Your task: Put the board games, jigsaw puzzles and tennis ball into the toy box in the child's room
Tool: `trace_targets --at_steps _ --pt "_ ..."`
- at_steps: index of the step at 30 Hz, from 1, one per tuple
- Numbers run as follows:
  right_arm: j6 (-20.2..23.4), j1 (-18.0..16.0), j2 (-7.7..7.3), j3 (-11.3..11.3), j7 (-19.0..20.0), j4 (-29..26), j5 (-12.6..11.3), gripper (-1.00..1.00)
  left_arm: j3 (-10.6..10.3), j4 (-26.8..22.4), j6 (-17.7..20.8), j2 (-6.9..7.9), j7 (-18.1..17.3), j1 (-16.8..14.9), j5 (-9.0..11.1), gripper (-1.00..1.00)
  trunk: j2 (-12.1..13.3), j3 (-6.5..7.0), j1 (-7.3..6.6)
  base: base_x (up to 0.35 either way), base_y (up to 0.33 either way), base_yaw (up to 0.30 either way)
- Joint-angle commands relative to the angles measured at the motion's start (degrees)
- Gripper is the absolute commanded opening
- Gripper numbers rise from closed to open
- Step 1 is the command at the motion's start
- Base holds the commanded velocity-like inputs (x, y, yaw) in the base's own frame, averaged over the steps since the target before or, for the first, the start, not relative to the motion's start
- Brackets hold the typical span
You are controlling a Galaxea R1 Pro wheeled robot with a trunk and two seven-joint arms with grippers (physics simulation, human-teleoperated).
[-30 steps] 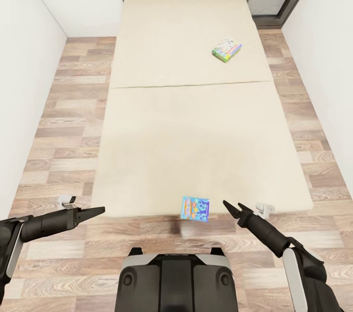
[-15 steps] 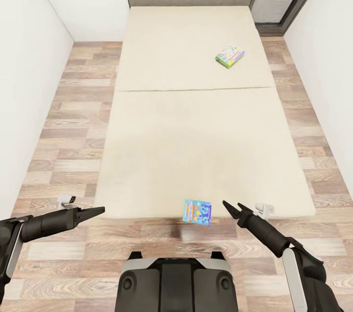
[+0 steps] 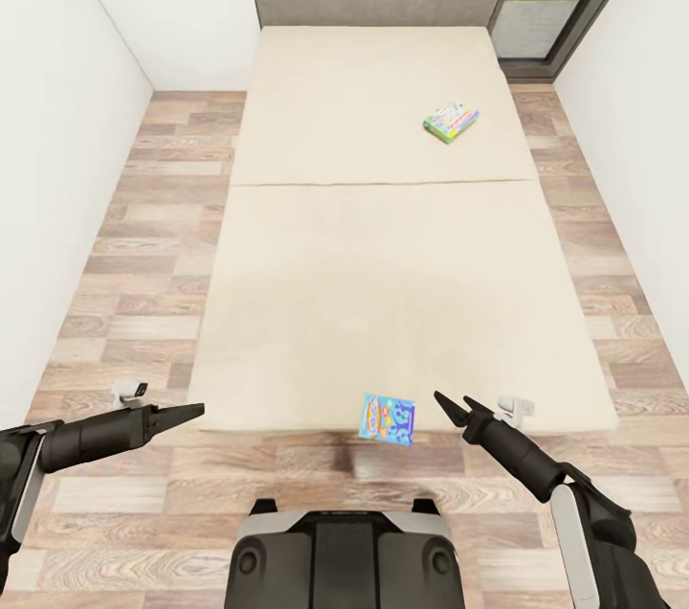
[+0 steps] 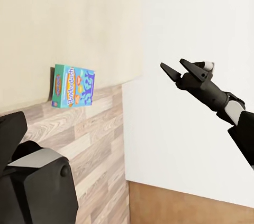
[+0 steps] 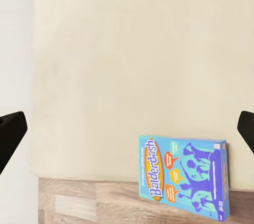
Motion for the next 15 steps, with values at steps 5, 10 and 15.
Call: trace_targets --at_steps 5,10,15 --pt "0.4 0.0 0.24 -0.1 0.2 0.0 -0.2 1.00 0.1 0.0 0.7 0.08 -0.3 0.0 0.0 1.00 -0.1 0.42 0.04 0.000 0.000 0.001" --pt "0.4 0.0 0.36 -0.1 0.1 0.0 -0.1 1.00 0.1 0.0 0.7 0.07 -0.4 0.0 0.0 1.00 -0.1 0.89 0.04 0.000 0.000 0.000" --pt "0.4 0.0 0.38 -0.1 0.1 0.0 0.0 1.00 0.1 0.0 0.7 0.04 -0.4 0.0 0.0 1.00 -0.1 1.37 0.04 0.000 0.000 0.000"
